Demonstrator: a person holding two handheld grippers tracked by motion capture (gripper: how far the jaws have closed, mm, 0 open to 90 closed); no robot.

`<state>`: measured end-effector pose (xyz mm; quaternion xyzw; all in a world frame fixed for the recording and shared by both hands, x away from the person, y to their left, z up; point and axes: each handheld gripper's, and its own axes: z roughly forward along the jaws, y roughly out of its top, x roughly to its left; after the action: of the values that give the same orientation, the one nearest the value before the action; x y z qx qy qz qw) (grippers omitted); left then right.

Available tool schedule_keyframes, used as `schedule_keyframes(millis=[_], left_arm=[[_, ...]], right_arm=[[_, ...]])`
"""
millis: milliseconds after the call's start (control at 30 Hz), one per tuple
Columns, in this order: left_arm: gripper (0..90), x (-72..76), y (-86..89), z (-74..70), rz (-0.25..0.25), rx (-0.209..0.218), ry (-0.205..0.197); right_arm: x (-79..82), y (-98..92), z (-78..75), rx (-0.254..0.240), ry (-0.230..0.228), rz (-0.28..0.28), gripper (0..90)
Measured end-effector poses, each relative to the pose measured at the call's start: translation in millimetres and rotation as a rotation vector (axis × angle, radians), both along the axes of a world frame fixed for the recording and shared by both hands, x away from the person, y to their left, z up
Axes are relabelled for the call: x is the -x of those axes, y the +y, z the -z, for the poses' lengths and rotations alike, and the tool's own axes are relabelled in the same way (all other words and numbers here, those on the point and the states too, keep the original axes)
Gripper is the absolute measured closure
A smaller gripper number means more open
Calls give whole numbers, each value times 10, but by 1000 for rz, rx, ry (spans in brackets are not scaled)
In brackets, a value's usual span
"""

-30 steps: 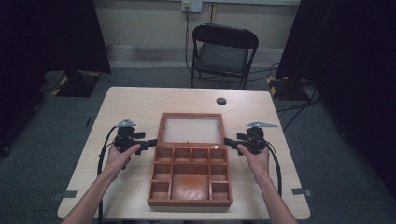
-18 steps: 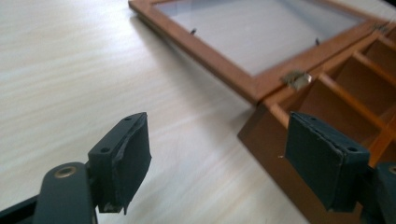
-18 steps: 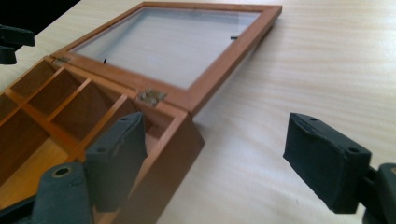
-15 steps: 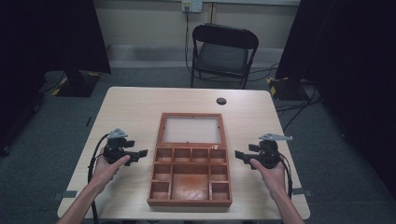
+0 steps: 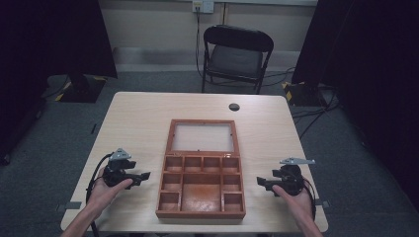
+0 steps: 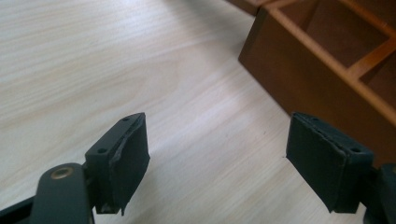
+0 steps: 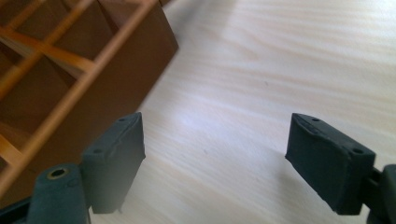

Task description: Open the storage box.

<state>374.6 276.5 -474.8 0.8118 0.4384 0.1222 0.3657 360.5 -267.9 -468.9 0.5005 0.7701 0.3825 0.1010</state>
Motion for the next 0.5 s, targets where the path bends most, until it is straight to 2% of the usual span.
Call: schedule_keyframes(millis=[100,200,233,300,367,400,500], left_arm=[[205,41,30,45,4,-18,7],[205,94,74,97,-2,-44,15],[204,96,81,93,-3,-51,14],[183,87,76,111,-11,-63,8],[179,67,56,154,-22,-117,4],[165,63,42,173,-24,-136,-20],[118,64,33,228,-49,-114,-64]], right_arm=[[23,-24,75,47,11,16,178],[7,-46,151,137,15,40,155],[2,-51,175,139,13,62,151],[-6,-52,189,181,-11,79,150],[-9,-50,216,207,-41,102,143],[-7,-51,236,226,-63,105,125],[-1,-56,311,208,-115,129,49]])
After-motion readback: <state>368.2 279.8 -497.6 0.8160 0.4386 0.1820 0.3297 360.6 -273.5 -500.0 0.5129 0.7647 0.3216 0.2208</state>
